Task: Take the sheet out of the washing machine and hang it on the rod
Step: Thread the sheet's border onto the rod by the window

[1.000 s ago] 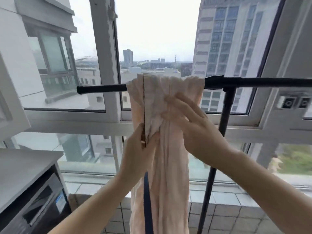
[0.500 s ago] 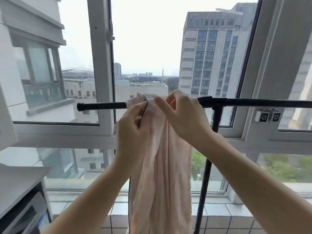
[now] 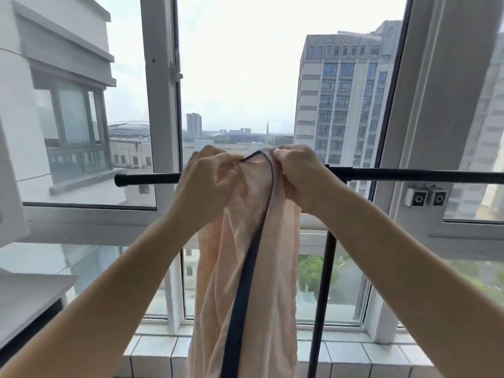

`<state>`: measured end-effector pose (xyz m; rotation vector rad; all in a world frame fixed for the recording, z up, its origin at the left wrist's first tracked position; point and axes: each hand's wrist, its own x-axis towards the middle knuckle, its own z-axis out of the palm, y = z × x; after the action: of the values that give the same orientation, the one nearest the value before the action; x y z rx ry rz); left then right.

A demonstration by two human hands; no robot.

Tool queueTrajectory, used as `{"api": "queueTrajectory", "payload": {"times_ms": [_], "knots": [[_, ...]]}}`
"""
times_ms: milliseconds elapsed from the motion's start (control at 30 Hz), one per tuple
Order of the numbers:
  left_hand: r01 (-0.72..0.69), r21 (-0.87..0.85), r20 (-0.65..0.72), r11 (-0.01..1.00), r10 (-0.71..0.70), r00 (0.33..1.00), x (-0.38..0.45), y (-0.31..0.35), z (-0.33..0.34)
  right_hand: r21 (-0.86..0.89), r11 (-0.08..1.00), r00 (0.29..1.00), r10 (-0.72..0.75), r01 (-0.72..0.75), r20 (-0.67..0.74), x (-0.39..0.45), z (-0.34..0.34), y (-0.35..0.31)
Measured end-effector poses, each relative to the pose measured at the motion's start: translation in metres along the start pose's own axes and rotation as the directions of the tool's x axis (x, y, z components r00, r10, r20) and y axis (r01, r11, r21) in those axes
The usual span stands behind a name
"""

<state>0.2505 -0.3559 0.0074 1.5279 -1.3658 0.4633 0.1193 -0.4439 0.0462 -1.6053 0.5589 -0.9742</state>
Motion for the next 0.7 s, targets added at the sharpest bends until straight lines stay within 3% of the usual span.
{"api": "queueTrajectory", "payload": {"times_ms": [67,100,167,200,333,433,500,533,700], "knots": [[-0.026,0.04,0.002,0.999,0.026,1.0,-0.002,-0.005,0.004,-0.085,0.995,0.998,0.05,-0.046,0.048,-0.003,-0.003,-0.003],[-0.041,0.051,-0.013,0.998,0.042,0.999,-0.002,-0.006,0.006,-0.223,0.973,0.996,0.069,-0.055,0.06,-0.002,-0.005,-0.004],[-0.061,0.061,-0.036,0.996,0.063,0.997,0.0,-0.005,0.008,-0.494,0.869,0.998,0.01,0.025,0.069,0.0,-0.007,-0.008],[-0.068,0.069,-0.04,0.995,0.071,0.997,0.001,-0.006,0.01,-0.545,0.835,0.997,-0.061,0.08,0.053,0.004,-0.009,-0.011],[-0.066,0.081,-0.067,0.995,0.072,0.995,0.01,-0.007,0.014,-0.589,0.797,0.928,-0.309,0.135,-0.206,0.031,-0.034,-0.022],[-0.103,0.087,-0.017,0.991,0.104,0.994,0.017,-0.009,0.018,-0.837,0.544,0.846,-0.474,0.061,-0.246,0.035,-0.054,-0.013],[-0.135,0.116,0.021,0.984,0.133,0.991,0.022,-0.008,0.021,-0.941,0.338,0.828,-0.517,-0.036,-0.218,0.03,-0.062,-0.004],[-0.14,0.118,0.029,0.983,0.138,0.99,0.026,-0.007,0.021,-0.956,0.287,0.832,-0.514,-0.064,-0.21,0.026,-0.064,-0.003],[-0.145,0.063,0.082,0.987,0.14,0.987,0.05,0.003,0.021,-0.94,0.342,0.857,-0.483,-0.002,-0.177,0.0,-0.064,-0.002]]}}
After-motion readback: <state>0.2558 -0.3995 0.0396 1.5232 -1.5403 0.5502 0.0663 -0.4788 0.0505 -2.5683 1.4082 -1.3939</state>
